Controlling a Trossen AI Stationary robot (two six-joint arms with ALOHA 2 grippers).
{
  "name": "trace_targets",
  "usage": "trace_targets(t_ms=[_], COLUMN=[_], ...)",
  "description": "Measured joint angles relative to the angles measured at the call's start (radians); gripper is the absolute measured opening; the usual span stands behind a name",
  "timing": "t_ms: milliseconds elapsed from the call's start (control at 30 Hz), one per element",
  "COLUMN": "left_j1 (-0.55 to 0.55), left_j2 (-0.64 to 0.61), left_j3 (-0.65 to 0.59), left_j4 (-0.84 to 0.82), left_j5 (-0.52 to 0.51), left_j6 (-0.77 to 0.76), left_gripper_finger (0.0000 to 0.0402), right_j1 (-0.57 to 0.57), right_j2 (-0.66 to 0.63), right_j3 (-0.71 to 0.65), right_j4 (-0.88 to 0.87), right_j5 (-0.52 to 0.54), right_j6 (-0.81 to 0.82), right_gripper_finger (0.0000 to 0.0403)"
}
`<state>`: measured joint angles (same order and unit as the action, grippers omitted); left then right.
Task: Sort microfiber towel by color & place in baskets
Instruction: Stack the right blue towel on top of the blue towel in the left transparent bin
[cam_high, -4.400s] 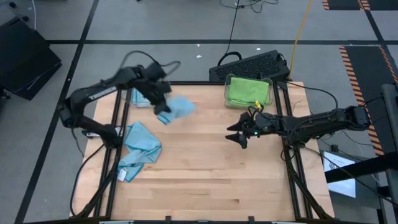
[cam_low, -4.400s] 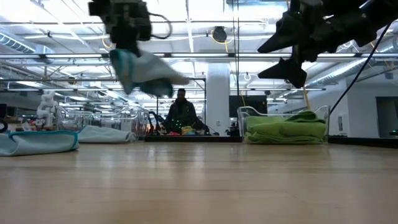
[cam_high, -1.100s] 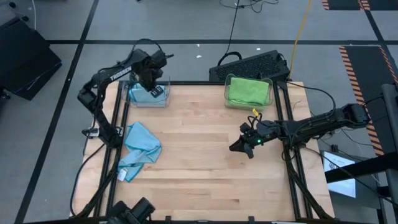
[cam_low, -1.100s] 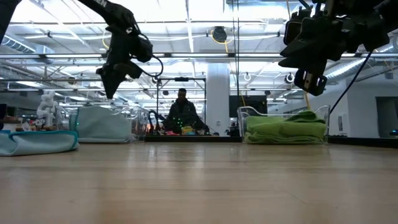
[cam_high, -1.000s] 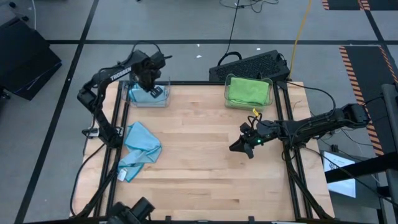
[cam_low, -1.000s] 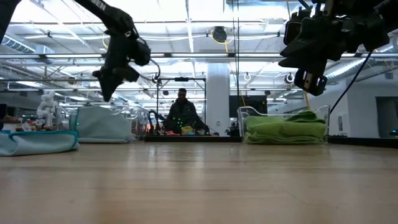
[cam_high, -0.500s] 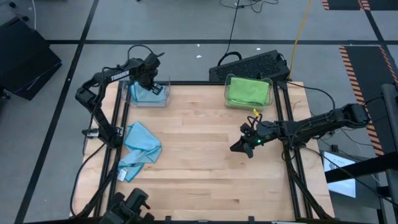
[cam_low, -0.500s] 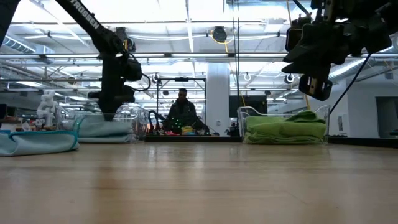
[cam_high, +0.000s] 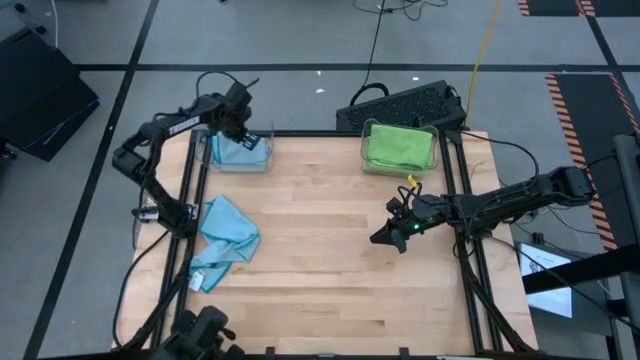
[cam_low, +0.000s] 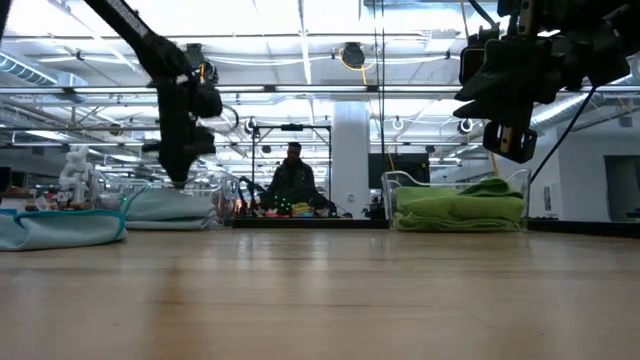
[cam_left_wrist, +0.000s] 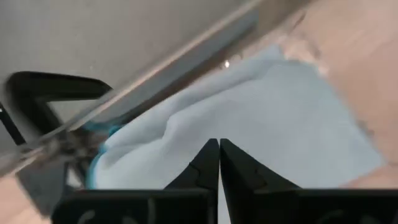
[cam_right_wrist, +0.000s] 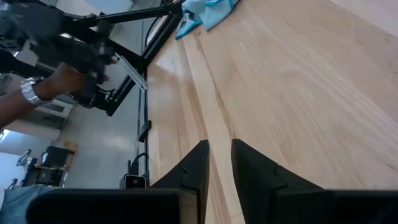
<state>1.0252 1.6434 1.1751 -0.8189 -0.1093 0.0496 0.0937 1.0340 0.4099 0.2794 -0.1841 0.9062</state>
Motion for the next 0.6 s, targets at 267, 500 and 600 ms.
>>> trace_targets(t_ms=[267,500,600], left_j1=[0.014,0.042,0.041], left_j2=[-0.073,0.063,0.113], left_j3=[-0.011,-0.012,-0.012], left_j4=[0.018,-0.049,-0.039], left_j5=[-0.105,-0.101,-0.114], left_j6=[-0.086,-0.116,-0.116], left_gripper_finger=[0.0006,0.0007,0.0013], right_j1=[0.000,0.000,0.000], right_j2=[0.000,0.000,0.000], right_j3=[0.000,0.000,0.000], right_j4=[-0.007,-0.008,-0.008], right_j5=[0.031,0.028,0.022], right_j6=[-0.017,-0.029,-0.025], right_gripper_finger=[0.0059,0.0059,0.0059])
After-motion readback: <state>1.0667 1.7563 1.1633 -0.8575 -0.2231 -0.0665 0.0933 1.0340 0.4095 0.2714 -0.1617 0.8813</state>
